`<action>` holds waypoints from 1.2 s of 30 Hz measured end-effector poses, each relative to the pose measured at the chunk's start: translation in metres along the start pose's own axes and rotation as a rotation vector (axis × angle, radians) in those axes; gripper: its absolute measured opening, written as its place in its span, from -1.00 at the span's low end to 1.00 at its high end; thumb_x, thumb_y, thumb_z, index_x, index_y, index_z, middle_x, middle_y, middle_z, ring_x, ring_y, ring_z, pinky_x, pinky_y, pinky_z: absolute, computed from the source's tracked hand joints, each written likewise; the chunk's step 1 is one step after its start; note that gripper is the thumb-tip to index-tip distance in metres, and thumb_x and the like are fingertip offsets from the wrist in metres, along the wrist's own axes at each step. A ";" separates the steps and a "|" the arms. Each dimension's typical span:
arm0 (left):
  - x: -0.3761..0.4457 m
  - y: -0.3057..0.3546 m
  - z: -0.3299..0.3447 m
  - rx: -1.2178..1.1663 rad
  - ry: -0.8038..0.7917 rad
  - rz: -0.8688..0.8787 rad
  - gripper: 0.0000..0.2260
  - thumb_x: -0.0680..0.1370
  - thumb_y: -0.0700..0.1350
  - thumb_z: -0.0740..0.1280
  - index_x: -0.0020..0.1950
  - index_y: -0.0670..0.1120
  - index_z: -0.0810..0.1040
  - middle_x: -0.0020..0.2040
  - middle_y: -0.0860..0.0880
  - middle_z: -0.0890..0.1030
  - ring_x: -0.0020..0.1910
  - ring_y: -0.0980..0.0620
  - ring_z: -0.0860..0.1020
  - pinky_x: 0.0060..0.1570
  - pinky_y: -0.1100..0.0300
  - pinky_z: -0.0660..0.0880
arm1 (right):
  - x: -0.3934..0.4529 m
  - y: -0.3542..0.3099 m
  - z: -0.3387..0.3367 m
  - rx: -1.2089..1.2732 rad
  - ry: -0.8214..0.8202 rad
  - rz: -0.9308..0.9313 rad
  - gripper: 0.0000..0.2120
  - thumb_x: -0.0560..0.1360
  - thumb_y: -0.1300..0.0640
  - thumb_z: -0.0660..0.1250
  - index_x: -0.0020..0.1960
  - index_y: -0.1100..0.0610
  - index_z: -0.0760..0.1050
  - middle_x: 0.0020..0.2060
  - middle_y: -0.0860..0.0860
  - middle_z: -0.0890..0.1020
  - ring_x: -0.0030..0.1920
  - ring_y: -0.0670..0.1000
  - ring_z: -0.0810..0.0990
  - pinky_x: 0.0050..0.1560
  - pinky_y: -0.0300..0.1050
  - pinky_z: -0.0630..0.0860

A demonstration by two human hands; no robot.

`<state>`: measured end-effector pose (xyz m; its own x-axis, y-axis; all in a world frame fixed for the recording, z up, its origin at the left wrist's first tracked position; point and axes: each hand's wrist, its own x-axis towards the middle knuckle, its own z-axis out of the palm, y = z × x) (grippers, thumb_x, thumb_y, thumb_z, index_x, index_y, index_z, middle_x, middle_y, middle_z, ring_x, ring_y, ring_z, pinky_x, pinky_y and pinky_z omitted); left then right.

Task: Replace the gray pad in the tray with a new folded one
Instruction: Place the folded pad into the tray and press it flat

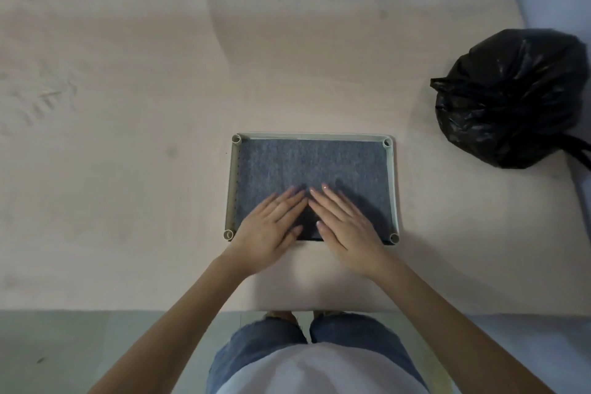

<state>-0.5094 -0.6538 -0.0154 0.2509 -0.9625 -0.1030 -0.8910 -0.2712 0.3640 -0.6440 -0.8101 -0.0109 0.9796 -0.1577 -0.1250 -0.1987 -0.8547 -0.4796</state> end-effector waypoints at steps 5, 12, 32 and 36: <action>-0.011 -0.010 0.005 0.169 -0.310 0.140 -0.33 0.51 0.25 -0.46 0.53 -0.05 -0.16 0.56 -0.02 -0.11 0.52 0.00 -0.23 0.49 0.05 -0.28 | -0.012 0.026 0.008 -0.277 -0.288 -0.238 -0.41 0.62 -0.14 -0.27 0.52 0.14 0.06 0.52 0.03 0.09 0.52 -0.01 -0.04 0.46 -0.05 -0.16; -0.025 -0.061 -0.013 0.248 -0.320 0.319 -0.56 0.66 0.11 -0.13 0.52 0.05 0.18 0.55 0.02 0.10 0.53 0.03 0.04 0.47 0.02 -0.04 | -0.022 0.078 -0.027 -0.331 -0.439 -0.374 -0.49 0.65 -0.10 -0.21 0.50 0.04 0.18 0.49 -0.08 0.18 0.51 -0.02 0.06 0.46 -0.01 -0.04; -0.055 -0.027 0.000 0.188 -0.244 0.069 -0.48 0.65 0.12 -0.19 0.53 -0.12 -0.02 0.45 -0.04 0.35 0.40 0.07 0.36 0.38 0.12 0.18 | -0.042 0.058 -0.035 -0.184 -0.549 -0.299 -0.43 0.57 -0.15 -0.30 0.53 0.03 -0.13 0.49 -0.15 -0.05 0.47 -0.25 -0.13 0.46 -0.28 -0.25; -0.066 -0.035 -0.005 0.249 -0.239 0.047 -0.48 0.65 0.06 -0.19 0.48 -0.17 0.24 0.38 -0.08 0.44 0.33 0.02 0.45 0.42 0.11 0.03 | -0.058 0.082 -0.046 -0.278 -0.446 -0.284 -0.46 0.63 -0.11 -0.22 0.52 0.10 0.12 0.47 -0.05 0.24 0.45 -0.16 0.17 0.45 -0.25 -0.10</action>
<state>-0.4927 -0.5806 -0.0164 0.1381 -0.9387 -0.3160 -0.9719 -0.1899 0.1394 -0.7156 -0.8941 -0.0030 0.8733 0.2678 -0.4069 0.1437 -0.9398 -0.3100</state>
